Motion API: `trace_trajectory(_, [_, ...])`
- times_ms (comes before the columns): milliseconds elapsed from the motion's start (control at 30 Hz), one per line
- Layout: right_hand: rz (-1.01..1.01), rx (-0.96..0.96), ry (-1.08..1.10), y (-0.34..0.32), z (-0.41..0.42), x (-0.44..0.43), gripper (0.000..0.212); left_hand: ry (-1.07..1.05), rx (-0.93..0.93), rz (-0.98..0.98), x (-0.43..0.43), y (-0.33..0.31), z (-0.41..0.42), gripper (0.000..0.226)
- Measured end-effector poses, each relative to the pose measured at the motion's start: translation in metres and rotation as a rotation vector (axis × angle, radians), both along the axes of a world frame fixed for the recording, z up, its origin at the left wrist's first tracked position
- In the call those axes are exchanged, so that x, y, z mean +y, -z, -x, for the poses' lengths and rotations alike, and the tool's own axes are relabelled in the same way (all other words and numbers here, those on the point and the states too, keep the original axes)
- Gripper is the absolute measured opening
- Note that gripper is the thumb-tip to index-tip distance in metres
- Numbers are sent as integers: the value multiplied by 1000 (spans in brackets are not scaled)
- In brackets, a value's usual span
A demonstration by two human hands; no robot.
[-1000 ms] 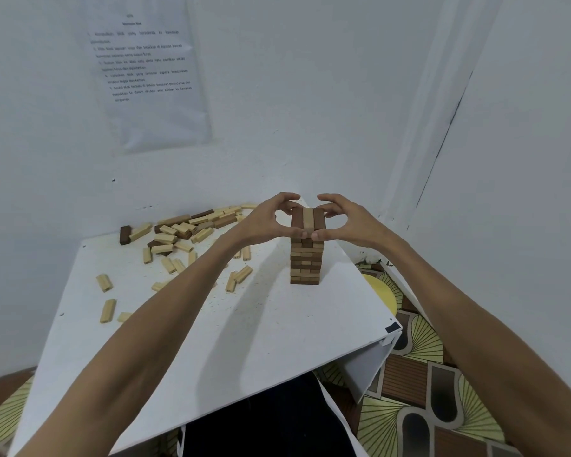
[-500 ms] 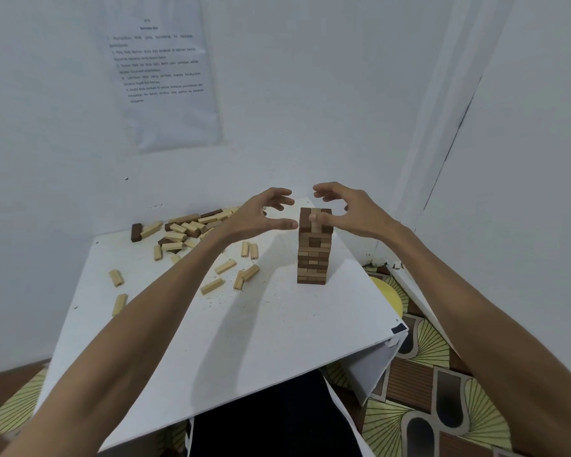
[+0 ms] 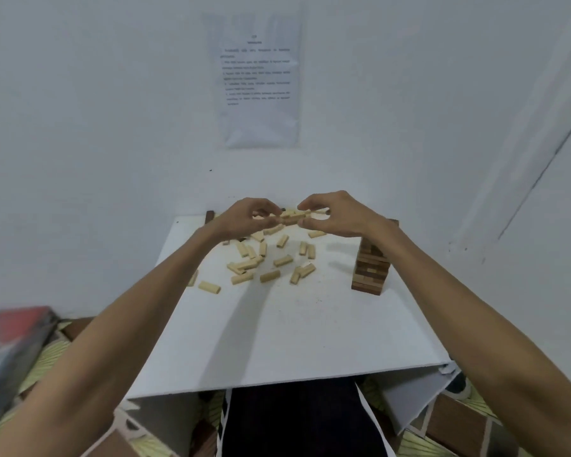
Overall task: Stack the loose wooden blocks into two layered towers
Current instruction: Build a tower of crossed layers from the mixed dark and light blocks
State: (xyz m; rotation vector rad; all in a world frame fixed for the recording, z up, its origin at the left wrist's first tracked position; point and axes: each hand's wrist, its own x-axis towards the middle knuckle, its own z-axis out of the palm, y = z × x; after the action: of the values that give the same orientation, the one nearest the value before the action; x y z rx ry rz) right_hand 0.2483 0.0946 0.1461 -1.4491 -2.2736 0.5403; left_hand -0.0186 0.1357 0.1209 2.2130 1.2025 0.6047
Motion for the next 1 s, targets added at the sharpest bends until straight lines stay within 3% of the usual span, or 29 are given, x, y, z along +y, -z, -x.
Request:
trace_trajectory(367, [66, -18, -137, 40, 93, 54, 37, -246, 166, 60, 11, 36, 111, 25])
trace_trajectory(700, [95, -256, -129, 98, 140, 131, 34, -308, 257, 100, 83, 82, 120, 28])
trace_trajectory(900, [19, -219, -32, 125, 160, 185, 32, -398, 317, 45, 141, 101, 115, 34])
trace_trajectory(1000, [-3, -220, -27, 135, 162, 204, 31, -444, 337, 39, 161, 112, 116, 12])
